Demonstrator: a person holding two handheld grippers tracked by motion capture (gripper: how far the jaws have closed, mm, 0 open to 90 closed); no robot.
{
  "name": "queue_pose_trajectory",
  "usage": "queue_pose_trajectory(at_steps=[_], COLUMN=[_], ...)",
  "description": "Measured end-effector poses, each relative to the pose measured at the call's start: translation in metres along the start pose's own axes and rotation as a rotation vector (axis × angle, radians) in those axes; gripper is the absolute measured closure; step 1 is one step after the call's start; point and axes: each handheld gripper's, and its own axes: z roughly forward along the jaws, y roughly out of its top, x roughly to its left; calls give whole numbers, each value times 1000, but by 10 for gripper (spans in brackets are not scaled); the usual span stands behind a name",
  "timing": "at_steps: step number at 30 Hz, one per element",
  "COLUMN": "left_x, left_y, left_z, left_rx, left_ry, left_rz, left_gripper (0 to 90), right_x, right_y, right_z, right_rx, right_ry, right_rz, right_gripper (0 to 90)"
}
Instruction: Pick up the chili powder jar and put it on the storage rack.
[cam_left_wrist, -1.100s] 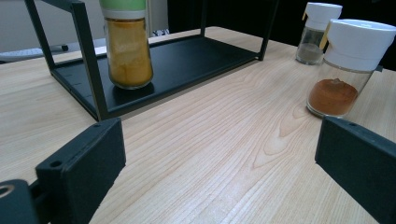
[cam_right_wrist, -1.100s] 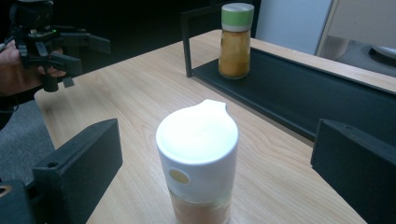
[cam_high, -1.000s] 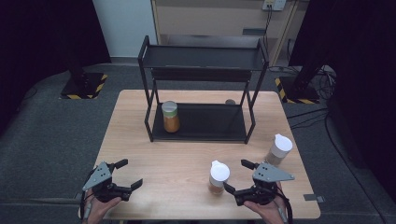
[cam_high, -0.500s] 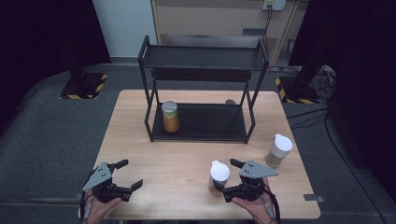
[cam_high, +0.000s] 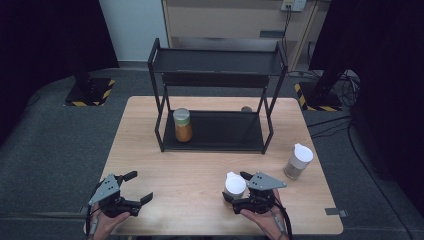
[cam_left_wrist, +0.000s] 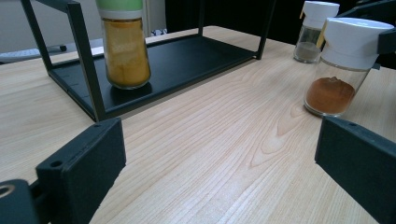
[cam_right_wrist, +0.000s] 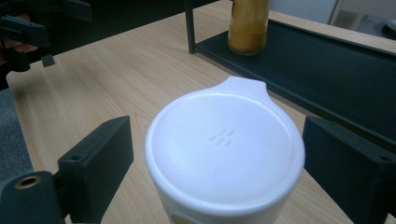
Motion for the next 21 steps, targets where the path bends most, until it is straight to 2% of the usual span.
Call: queue_pose_trajectory(at_steps=[7,12,21], left_x=[0,0,0], left_y=[0,0,0], left_z=[0,0,0], left_rx=[-1,-1,1], left_ry=[0,1,-2], left_rz=[0,3,4], left_gripper=[7,10,10], right_x=[3,3,4], right_y=[-3,-6,-4], right_z=[4,5,4], right_rx=[12,11,17], right_ry=[-19,-18,-20], right_rz=[-1,7,-23], right_gripper=[183,288,306])
